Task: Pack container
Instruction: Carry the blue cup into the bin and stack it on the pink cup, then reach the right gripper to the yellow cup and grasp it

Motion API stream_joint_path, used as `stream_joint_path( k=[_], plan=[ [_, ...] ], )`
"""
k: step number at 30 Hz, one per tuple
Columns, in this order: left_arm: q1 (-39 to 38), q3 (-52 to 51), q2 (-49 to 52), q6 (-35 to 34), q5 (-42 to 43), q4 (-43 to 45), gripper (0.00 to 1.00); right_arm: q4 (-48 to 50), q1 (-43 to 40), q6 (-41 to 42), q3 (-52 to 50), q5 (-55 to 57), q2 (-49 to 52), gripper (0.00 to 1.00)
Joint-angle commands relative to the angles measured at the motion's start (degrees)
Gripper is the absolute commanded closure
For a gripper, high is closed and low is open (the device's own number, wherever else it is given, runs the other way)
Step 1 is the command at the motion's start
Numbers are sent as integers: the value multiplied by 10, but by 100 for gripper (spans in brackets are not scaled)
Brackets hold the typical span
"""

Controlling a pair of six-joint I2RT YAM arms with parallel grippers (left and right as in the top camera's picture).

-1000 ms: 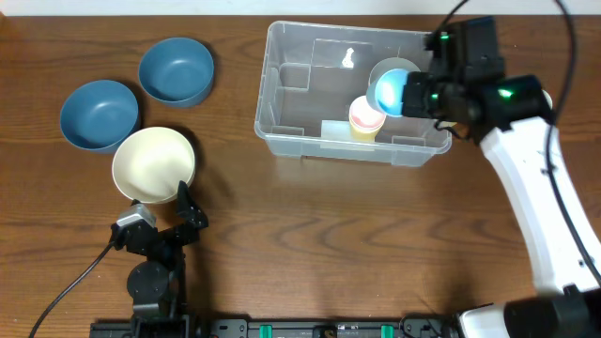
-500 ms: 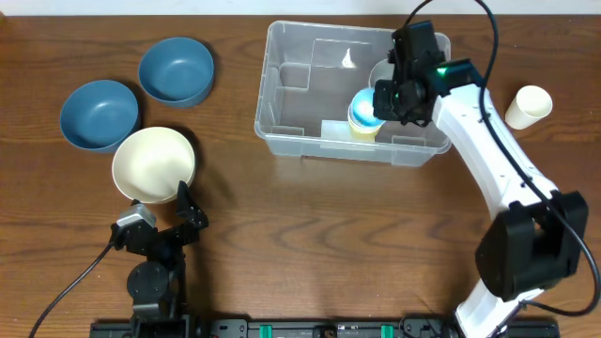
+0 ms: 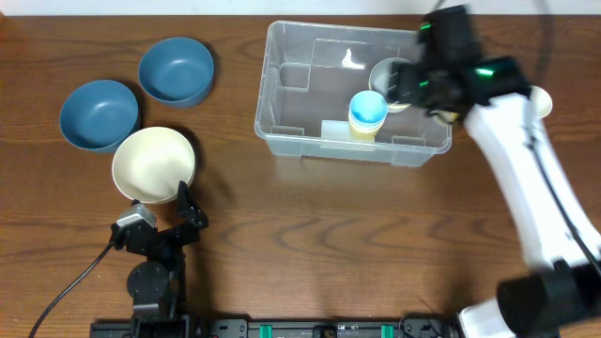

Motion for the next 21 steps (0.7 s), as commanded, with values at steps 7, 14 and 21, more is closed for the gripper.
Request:
stream_joint_path(
  k=[7,14,21],
  plan=[
    [3,-13,-3,5,-7,-19,2,-29,-242,45,15,66,-37,21],
    [3,-13,-3,5,-7,-19,2,-1,-353,28,15,22,43,22],
    [3,-13,-3,5,-7,-19,2,28,-375,23,15,22,138,21]
  ],
)
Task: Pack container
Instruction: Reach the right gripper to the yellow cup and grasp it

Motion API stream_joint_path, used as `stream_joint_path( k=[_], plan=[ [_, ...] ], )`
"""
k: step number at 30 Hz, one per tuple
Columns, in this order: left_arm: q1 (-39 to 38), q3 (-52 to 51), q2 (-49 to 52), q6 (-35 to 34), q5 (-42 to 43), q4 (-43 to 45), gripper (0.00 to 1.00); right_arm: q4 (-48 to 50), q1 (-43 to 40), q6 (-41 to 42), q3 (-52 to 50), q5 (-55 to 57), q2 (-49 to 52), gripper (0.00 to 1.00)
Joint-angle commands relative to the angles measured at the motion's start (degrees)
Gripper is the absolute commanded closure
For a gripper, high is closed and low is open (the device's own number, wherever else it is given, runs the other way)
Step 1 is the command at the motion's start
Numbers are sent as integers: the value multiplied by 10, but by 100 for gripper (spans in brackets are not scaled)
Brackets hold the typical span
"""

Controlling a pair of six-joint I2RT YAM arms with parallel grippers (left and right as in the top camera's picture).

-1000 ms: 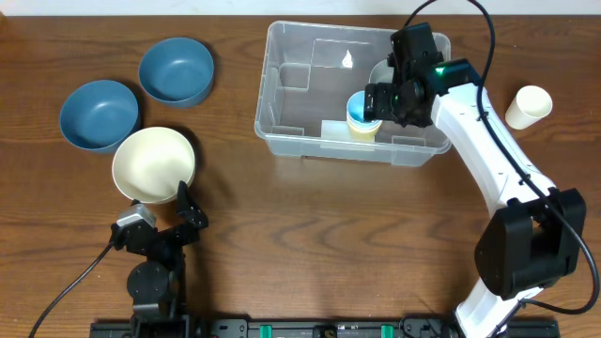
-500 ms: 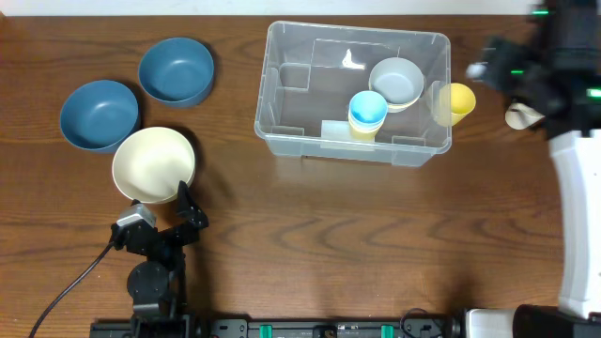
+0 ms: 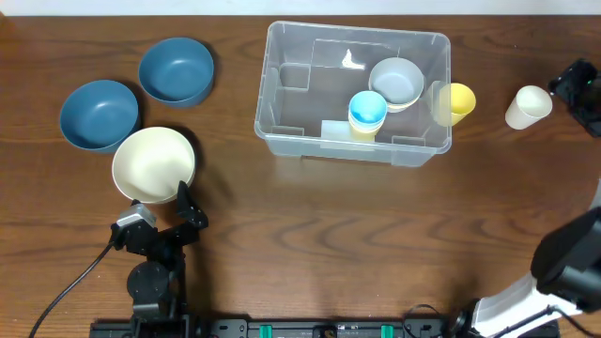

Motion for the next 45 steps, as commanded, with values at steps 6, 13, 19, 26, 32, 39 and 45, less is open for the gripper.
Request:
stream_joint_path(
  k=[6,13,19,26,32,39,45],
  plan=[
    [3,-13,-3,5,-7,-19,2,4,-6,-6,-2,1,110,22],
    [3,-13,-3,5,-7,-19,2,-5,-6,-6,-2,5,157,53],
    [3,-13,-3,5,-7,-19,2,-7,-7,-7,-2,15,150,75],
    [3,-13,-3,5,-7,-19,2,4,-4,-33,-2,4,150,73],
    [3,-13,-3,5,-7,-19,2,7,13,-61,0,-5,149,72],
    [3,-13,-3,5,-7,-19,2,12,51,-133,14,-135,139,60],
    [3,-13,-3,5,-7,-19,2,16,101,-148,34,-183,131,46]
  ],
)
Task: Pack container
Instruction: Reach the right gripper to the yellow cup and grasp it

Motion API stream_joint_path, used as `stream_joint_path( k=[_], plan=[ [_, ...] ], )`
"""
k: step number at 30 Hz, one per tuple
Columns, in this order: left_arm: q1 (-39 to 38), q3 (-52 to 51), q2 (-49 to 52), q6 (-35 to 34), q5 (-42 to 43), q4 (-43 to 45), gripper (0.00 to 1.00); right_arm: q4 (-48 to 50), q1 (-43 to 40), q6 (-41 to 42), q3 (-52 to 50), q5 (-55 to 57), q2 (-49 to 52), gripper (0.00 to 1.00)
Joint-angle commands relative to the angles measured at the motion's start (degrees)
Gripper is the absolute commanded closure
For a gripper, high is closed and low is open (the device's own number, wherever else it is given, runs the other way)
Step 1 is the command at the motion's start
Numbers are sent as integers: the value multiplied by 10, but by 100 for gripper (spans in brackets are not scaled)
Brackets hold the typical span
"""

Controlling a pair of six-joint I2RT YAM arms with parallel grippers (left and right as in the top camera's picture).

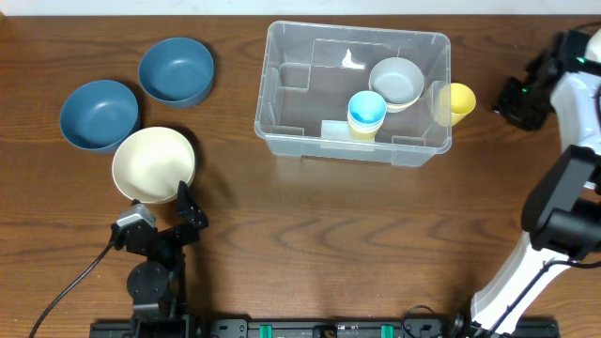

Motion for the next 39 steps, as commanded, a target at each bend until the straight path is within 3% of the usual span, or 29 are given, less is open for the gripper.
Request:
stream_joint_path(
  k=[1,24,39],
  plan=[
    [3,-13,-3,5,-7,-19,2,5,31,-23,22,-45,-21,45],
    [3,-13,-3,5,-7,-19,2,-5,58,-7,47,-41,-38,47],
    [3,-13,-3,5,-7,-19,2,-61,59,-9,9,23,-44,49]
  ],
)
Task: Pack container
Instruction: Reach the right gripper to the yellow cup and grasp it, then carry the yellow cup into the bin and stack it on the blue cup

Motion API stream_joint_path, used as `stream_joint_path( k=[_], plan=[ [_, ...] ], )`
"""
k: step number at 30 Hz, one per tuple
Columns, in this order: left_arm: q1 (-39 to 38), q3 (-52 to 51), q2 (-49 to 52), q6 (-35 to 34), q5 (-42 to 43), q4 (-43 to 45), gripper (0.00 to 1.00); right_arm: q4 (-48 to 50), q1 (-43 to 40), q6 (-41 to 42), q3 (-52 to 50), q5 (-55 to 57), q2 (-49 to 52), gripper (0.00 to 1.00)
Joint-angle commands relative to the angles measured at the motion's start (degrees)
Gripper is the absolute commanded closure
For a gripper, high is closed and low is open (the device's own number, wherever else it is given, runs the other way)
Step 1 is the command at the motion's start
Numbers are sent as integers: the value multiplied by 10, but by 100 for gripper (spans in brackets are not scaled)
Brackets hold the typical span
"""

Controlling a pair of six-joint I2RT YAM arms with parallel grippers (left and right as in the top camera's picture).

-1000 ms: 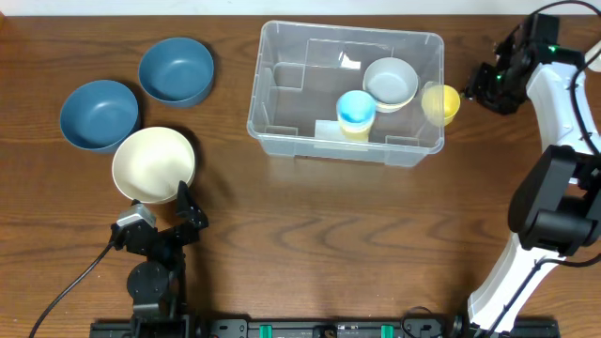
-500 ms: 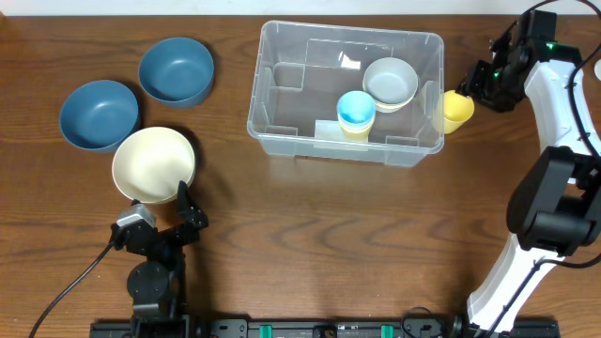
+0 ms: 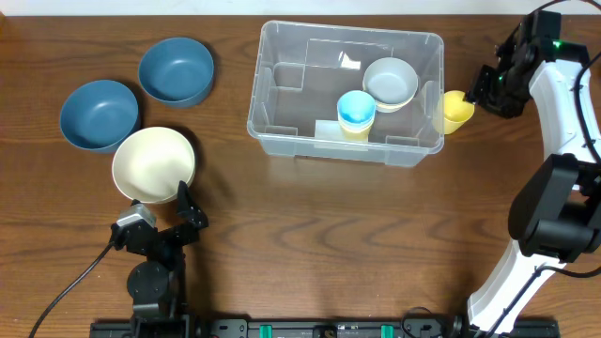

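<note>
The clear plastic container point(image 3: 282, 131) stands at the back middle of the table. Inside it are a pale grey bowl point(image 3: 391, 81) and a blue cup stacked on a yellow one point(image 3: 356, 111). A yellow cup point(image 3: 458, 111) rests against the container's right outer wall. My right gripper point(image 3: 490, 91) hovers just right of that cup, its dark body hiding the fingers. No white cup shows. My left gripper point(image 3: 188, 208) rests open at the front left, beside the cream bowl point(image 3: 153, 164).
Two blue bowls point(image 3: 99, 115) point(image 3: 176, 70) sit at the back left, above the cream bowl. The right arm's white link point(image 3: 562, 103) runs along the table's right edge. The left arm's base point(image 3: 150, 282) stands at the front edge.
My right gripper moved left, from where the white cup had stood to just beside the yellow cup. The container has shifted a little to the left. The white cup's old spot now shows bare table.
My right gripper was over the container's right end, at the grey bowl. Then it was off at the far right edge, with the bowl in the container and a white cup standing on the table. Then it covered that cup; now it is by the yellow cup.
</note>
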Motion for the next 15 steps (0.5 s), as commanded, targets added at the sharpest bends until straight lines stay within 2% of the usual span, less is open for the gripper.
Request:
stream_joint_path(
  k=[1,10,13,15],
  plan=[
    [3,-13,-3,5,-7,-19,2,4,2,0,-23,12,-16,49],
    [3,-13,-3,5,-7,-19,2,85,3,2,-110,11,-16,54],
    [3,-13,-3,5,-7,-19,2,106,3,3,-123,12,-16,64],
    [3,-13,-3,5,-7,-19,2,111,2,3,-124,13,-16,75]
  ],
)
